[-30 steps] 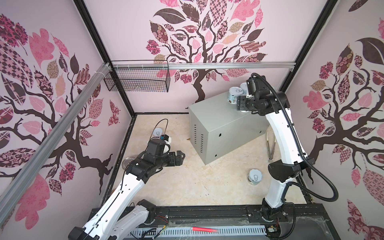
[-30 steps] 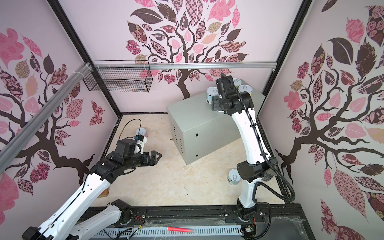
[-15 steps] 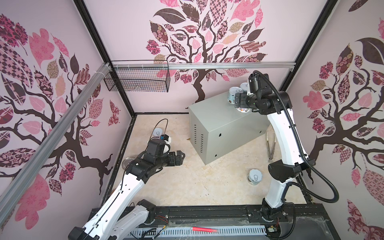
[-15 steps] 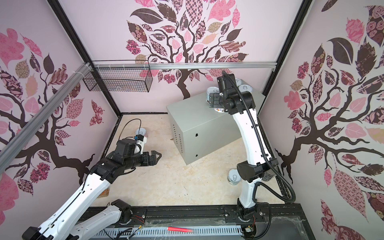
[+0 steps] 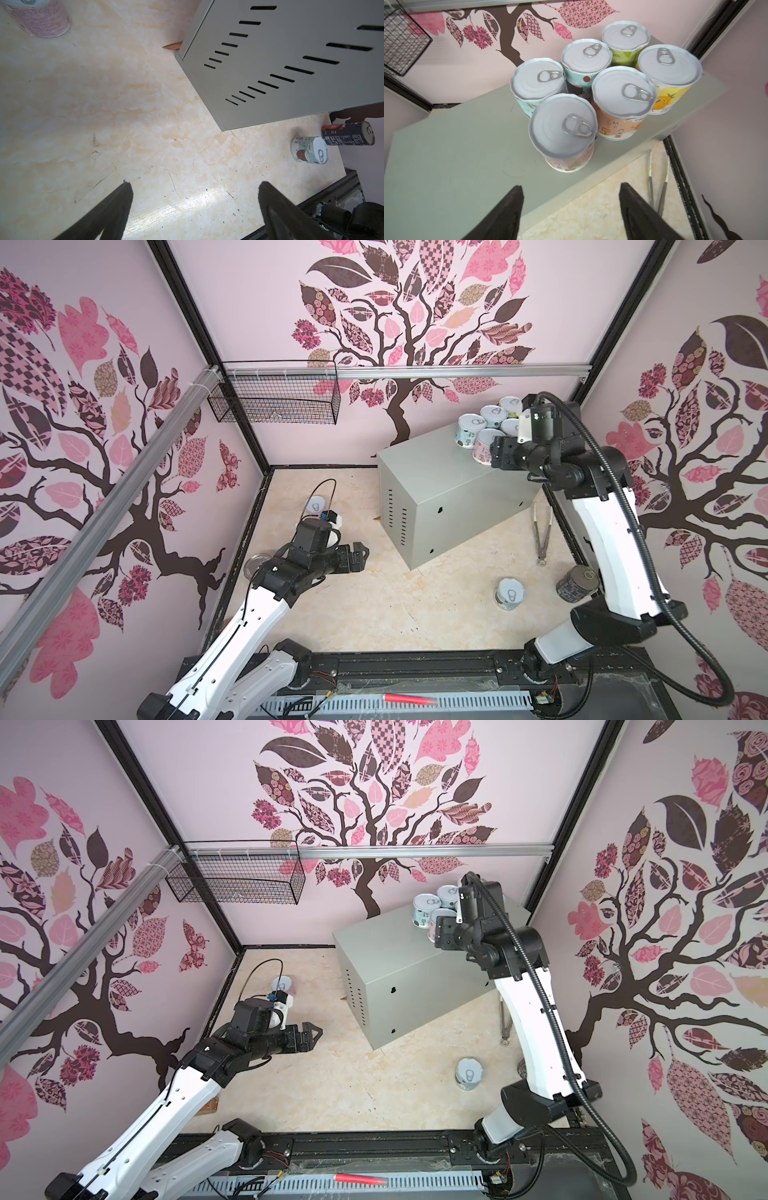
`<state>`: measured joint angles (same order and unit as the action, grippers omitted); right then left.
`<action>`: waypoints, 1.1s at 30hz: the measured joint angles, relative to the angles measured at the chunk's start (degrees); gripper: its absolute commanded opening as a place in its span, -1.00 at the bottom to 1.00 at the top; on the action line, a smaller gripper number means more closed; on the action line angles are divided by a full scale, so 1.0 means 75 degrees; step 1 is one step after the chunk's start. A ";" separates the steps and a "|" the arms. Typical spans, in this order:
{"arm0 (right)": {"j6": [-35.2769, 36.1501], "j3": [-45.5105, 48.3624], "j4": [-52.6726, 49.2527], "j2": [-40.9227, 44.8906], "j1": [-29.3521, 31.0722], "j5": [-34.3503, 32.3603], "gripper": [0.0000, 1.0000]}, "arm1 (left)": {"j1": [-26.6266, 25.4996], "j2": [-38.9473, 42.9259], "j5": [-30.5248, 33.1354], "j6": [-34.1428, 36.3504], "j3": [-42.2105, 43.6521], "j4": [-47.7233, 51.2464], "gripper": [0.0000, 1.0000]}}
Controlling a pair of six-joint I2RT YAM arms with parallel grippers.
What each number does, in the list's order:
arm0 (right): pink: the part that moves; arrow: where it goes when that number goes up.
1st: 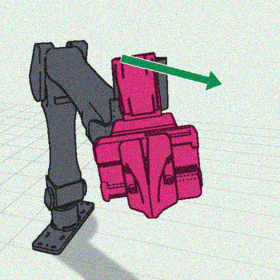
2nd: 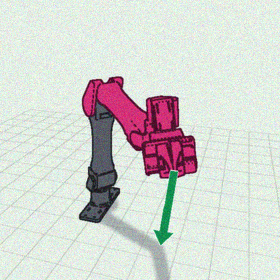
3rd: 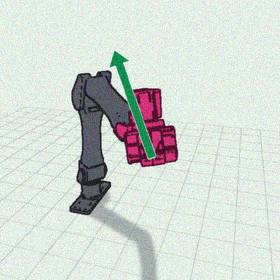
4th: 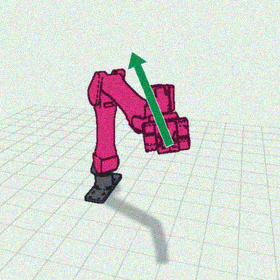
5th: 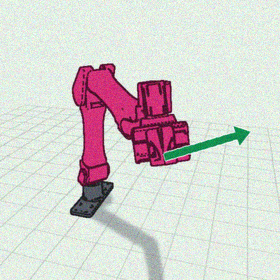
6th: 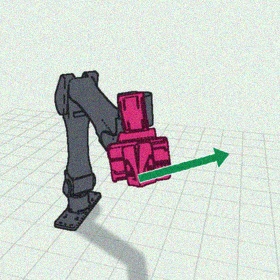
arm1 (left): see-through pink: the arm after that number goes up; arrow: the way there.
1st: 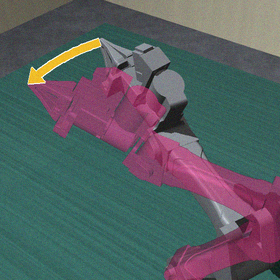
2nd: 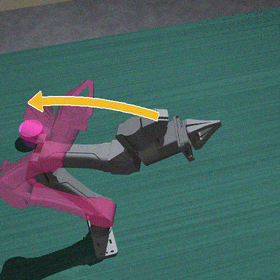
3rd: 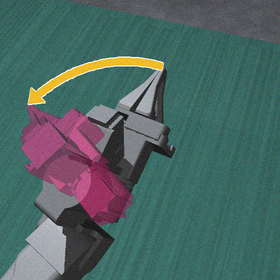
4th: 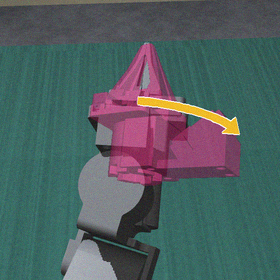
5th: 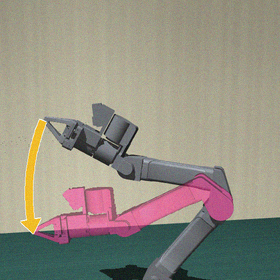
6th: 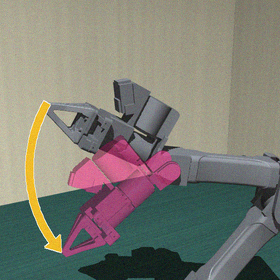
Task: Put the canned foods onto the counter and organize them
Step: 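Lower the pink-label can beside the cluster of cans on the cabinet top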
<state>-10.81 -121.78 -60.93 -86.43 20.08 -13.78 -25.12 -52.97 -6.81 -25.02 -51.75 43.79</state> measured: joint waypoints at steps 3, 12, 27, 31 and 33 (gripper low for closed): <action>-0.0152 0.0985 0.0495 0.0653 -0.0003 0.0262 -0.06 | 0.0000 0.0000 0.0050 0.0000 0.0000 0.0000 0.96; -0.0501 0.2702 0.1964 0.1174 0.0213 0.1180 -0.32 | 0.0000 -0.0058 0.0187 0.0000 0.0000 0.0015 0.96; -0.0644 0.2687 0.2847 0.0466 0.0373 0.1475 -0.42 | 0.0000 -0.0172 0.0178 0.0000 0.0003 0.0058 0.96; -0.0609 0.2585 0.2868 0.0242 0.0373 0.1472 -0.45 | 0.0000 -0.0178 0.0149 0.0000 0.0000 0.0058 0.96; -0.0577 0.2471 0.2876 0.0131 0.0379 0.1457 -0.49 | 0.0000 -0.0181 0.0146 0.0000 0.0000 0.0058 0.96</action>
<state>-15.14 -103.24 -39.35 -85.45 22.92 -2.85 -25.12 -54.33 -5.72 -25.02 -51.75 44.23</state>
